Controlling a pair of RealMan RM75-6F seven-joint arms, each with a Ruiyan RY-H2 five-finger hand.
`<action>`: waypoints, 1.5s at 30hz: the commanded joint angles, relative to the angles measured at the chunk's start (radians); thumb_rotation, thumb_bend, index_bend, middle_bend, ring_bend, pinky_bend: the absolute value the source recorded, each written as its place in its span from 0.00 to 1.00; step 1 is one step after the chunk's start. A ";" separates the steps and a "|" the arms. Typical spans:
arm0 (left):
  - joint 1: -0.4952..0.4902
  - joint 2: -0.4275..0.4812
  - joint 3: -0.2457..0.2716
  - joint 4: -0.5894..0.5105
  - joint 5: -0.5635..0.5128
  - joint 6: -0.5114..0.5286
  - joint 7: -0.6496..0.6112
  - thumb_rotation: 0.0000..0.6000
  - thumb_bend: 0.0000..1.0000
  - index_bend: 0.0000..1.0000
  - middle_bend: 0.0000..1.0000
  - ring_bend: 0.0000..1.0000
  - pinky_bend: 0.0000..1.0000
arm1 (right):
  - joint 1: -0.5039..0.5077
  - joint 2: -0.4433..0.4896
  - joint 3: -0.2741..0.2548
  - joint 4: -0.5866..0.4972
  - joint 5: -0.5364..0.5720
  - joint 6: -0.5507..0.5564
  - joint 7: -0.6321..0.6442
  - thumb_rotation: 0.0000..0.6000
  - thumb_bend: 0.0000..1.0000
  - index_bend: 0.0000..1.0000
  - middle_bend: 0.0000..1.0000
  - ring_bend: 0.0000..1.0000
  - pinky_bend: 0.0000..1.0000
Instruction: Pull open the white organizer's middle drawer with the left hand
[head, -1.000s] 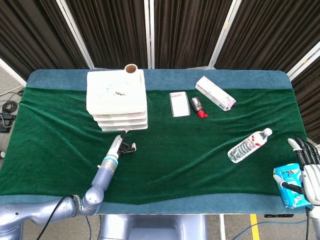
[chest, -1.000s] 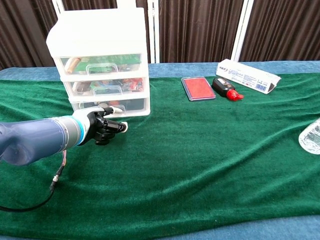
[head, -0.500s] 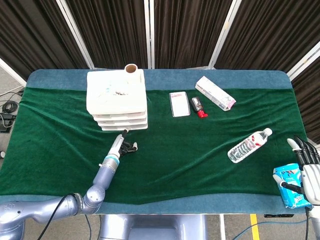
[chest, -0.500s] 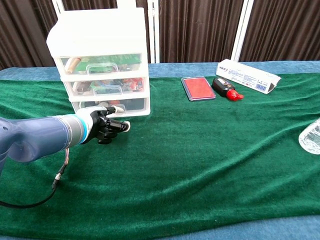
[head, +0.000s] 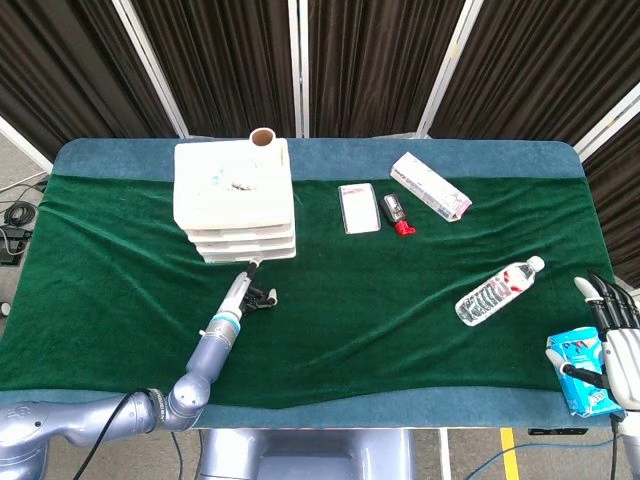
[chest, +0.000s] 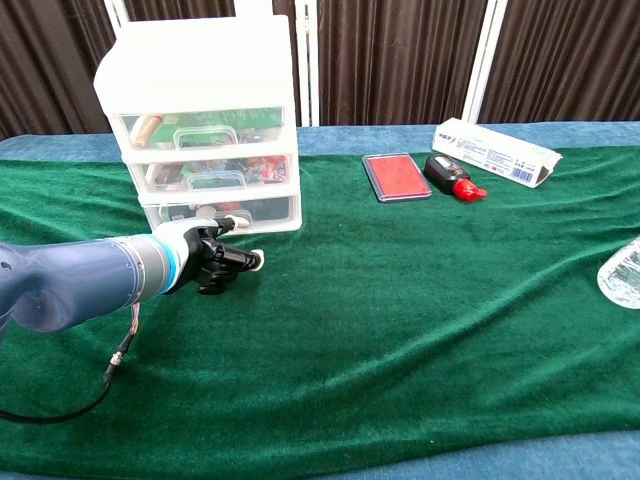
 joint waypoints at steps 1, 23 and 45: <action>0.002 0.003 0.003 -0.009 0.006 0.001 -0.002 1.00 0.60 0.00 0.94 0.90 0.93 | 0.000 0.000 0.000 0.000 0.000 0.000 0.000 1.00 0.04 0.07 0.00 0.00 0.00; 0.040 0.037 0.032 -0.077 0.066 0.011 -0.043 1.00 0.60 0.00 0.94 0.90 0.93 | -0.001 0.000 -0.001 -0.003 -0.002 0.002 -0.004 1.00 0.04 0.07 0.00 0.00 0.00; 0.027 0.023 0.006 -0.023 0.025 -0.011 -0.073 1.00 0.60 0.00 0.94 0.90 0.93 | -0.001 0.000 0.000 -0.001 -0.003 0.004 0.000 1.00 0.04 0.07 0.00 0.00 0.00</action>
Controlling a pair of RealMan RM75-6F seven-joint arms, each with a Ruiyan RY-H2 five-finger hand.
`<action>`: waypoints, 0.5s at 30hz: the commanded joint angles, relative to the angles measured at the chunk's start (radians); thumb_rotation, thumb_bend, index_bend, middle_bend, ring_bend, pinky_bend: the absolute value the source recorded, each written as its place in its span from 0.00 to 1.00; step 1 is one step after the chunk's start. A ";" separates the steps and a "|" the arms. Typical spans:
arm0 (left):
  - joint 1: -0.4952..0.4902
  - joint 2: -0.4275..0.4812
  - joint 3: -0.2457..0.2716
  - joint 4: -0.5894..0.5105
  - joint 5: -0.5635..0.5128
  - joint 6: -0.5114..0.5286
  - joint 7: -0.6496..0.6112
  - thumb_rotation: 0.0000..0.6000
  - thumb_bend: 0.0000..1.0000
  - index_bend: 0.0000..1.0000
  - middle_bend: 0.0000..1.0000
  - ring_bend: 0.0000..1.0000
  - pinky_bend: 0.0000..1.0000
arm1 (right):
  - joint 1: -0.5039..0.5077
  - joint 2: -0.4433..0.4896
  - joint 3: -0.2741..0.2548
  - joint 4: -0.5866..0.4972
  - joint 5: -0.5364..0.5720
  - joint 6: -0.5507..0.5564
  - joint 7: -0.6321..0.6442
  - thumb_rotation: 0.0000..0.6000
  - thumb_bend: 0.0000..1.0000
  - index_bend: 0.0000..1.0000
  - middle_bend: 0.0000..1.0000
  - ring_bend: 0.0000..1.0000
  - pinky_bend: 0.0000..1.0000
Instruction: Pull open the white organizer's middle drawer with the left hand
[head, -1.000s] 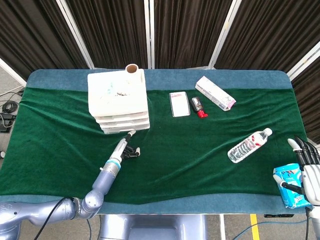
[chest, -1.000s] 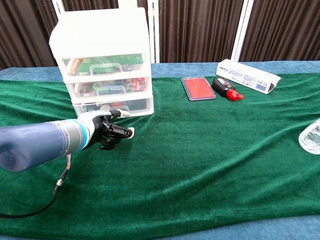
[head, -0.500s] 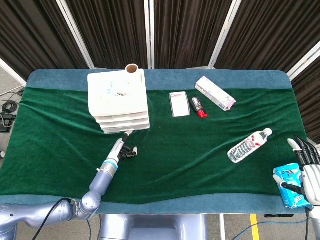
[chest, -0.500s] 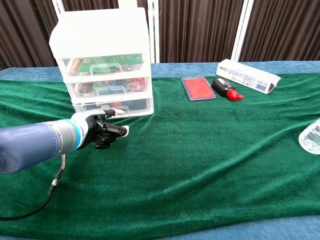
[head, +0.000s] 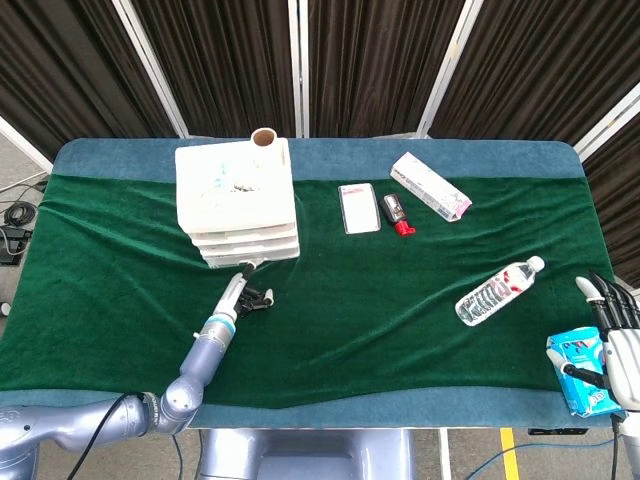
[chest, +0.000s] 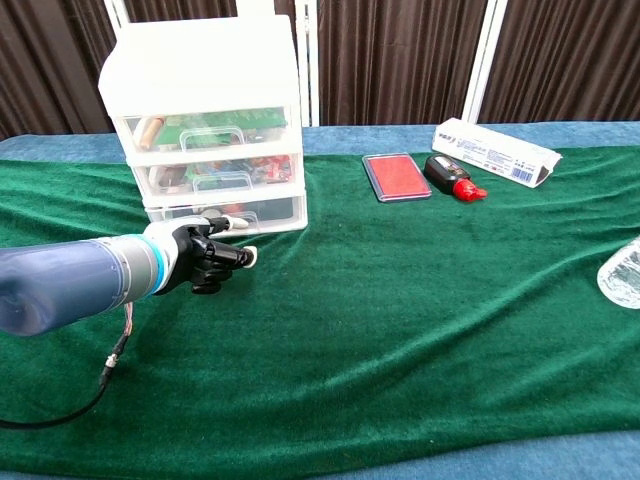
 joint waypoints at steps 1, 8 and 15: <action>-0.002 -0.003 0.000 0.003 -0.006 -0.004 0.000 1.00 0.60 0.00 0.94 0.90 0.93 | 0.000 0.000 0.000 0.000 -0.001 0.000 -0.001 1.00 0.04 0.07 0.00 0.00 0.00; -0.009 -0.012 -0.003 0.024 -0.007 -0.012 -0.004 1.00 0.60 0.00 0.94 0.90 0.93 | 0.001 -0.001 0.000 0.000 -0.001 -0.001 0.000 1.00 0.04 0.07 0.00 0.00 0.00; -0.019 -0.017 -0.007 0.036 -0.007 -0.034 -0.009 1.00 0.60 0.00 0.94 0.90 0.93 | 0.003 -0.004 -0.002 0.001 -0.002 -0.006 -0.006 1.00 0.04 0.07 0.00 0.00 0.00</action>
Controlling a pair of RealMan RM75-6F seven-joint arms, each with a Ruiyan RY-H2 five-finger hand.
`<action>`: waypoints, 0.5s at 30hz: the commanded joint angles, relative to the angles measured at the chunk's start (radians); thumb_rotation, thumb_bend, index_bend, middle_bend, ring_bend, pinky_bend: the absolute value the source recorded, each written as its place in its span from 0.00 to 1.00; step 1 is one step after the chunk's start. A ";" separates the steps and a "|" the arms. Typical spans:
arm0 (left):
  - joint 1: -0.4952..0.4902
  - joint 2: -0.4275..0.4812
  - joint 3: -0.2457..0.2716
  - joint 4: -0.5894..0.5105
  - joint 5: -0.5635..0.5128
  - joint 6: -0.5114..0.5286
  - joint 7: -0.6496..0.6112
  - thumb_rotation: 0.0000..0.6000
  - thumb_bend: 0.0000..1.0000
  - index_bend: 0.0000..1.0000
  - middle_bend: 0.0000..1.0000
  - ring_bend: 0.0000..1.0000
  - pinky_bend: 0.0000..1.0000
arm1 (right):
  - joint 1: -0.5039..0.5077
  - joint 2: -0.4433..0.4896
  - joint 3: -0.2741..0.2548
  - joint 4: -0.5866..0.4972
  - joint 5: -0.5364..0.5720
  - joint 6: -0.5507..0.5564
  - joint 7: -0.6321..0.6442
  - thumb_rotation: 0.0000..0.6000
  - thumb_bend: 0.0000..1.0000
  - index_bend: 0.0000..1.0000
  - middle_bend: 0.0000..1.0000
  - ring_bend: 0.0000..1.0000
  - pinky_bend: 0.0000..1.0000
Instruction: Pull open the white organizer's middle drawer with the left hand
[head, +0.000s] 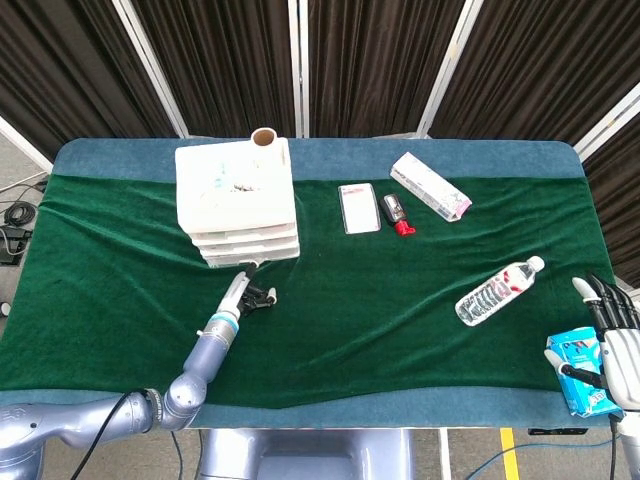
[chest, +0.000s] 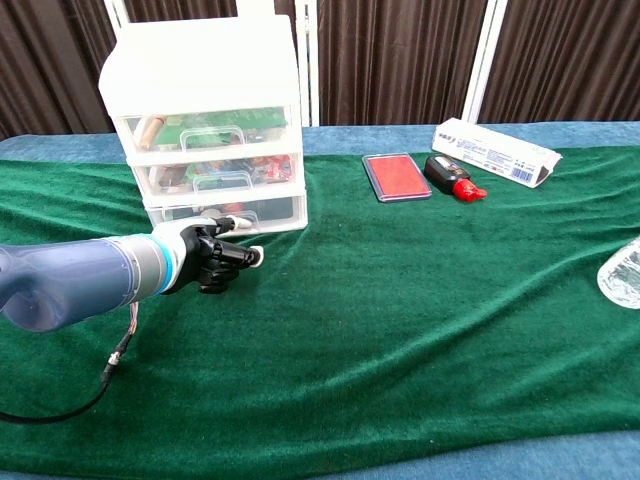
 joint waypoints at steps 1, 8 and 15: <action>-0.003 -0.001 0.004 0.003 -0.004 -0.008 0.001 1.00 0.60 0.00 0.94 0.90 0.93 | 0.000 0.000 0.000 0.000 0.000 0.001 0.000 1.00 0.04 0.07 0.00 0.00 0.00; -0.005 0.000 0.005 0.005 -0.003 -0.014 -0.003 1.00 0.60 0.00 0.94 0.90 0.93 | -0.001 0.000 0.000 0.001 -0.001 0.003 0.000 1.00 0.04 0.07 0.00 0.00 0.00; -0.005 0.005 0.009 -0.001 0.005 -0.025 -0.009 1.00 0.61 0.02 0.94 0.90 0.93 | 0.000 -0.002 -0.001 0.001 -0.002 0.001 -0.002 1.00 0.04 0.07 0.00 0.00 0.00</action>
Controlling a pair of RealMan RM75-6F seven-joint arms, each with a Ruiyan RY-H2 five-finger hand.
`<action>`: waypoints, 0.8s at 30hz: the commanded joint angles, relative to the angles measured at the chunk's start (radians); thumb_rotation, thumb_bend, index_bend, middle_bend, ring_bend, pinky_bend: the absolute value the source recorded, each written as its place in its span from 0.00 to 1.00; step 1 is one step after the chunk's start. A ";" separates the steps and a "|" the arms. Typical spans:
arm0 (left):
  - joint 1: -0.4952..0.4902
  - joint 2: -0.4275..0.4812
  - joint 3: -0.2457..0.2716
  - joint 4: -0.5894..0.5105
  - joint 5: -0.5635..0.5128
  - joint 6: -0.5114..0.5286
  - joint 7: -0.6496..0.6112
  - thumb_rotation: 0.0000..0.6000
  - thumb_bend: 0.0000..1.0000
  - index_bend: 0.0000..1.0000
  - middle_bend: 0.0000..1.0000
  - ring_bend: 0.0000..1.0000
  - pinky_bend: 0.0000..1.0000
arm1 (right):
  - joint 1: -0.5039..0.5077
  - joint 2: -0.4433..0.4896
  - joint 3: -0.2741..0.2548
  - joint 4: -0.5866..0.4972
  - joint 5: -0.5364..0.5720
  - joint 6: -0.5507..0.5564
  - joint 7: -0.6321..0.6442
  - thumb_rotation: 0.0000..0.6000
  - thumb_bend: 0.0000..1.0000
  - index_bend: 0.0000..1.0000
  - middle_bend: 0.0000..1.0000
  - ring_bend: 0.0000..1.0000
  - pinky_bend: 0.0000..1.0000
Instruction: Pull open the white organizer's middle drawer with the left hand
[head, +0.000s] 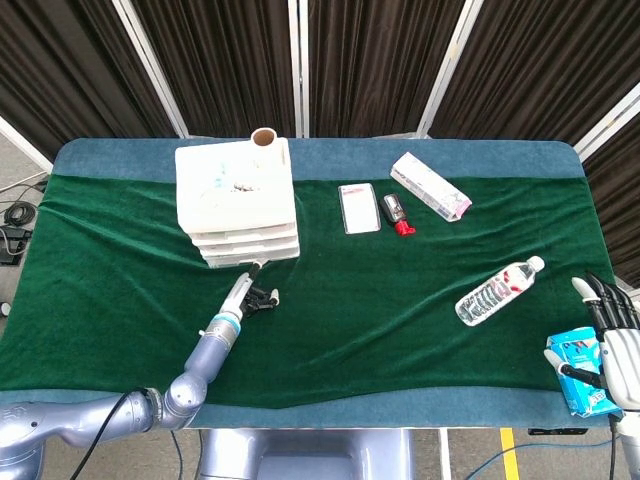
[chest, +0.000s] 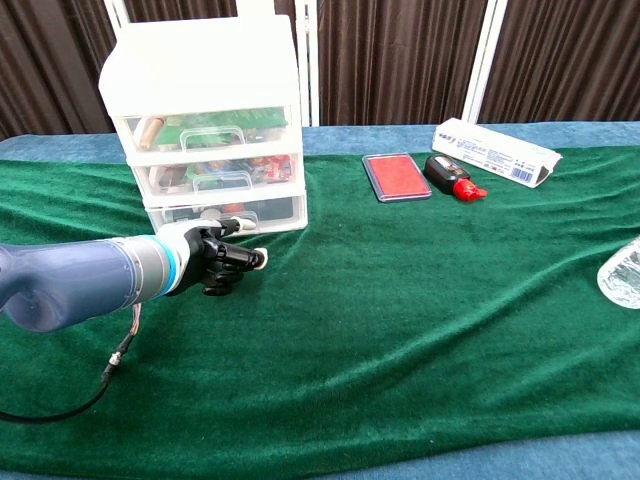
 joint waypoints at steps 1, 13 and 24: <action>0.000 0.001 0.001 -0.001 0.003 -0.002 -0.003 1.00 0.61 0.02 0.94 0.90 0.93 | 0.000 0.000 -0.001 0.000 0.000 -0.001 -0.001 1.00 0.04 0.07 0.00 0.00 0.00; 0.006 0.012 0.026 -0.031 0.021 -0.008 -0.006 1.00 0.61 0.03 0.94 0.90 0.93 | -0.002 0.002 0.000 -0.002 0.000 0.002 -0.001 1.00 0.04 0.07 0.00 0.00 0.00; 0.025 0.030 0.058 -0.080 0.065 -0.008 -0.016 1.00 0.61 0.04 0.94 0.90 0.93 | -0.002 0.002 0.000 -0.005 0.001 0.002 -0.004 1.00 0.04 0.07 0.00 0.00 0.00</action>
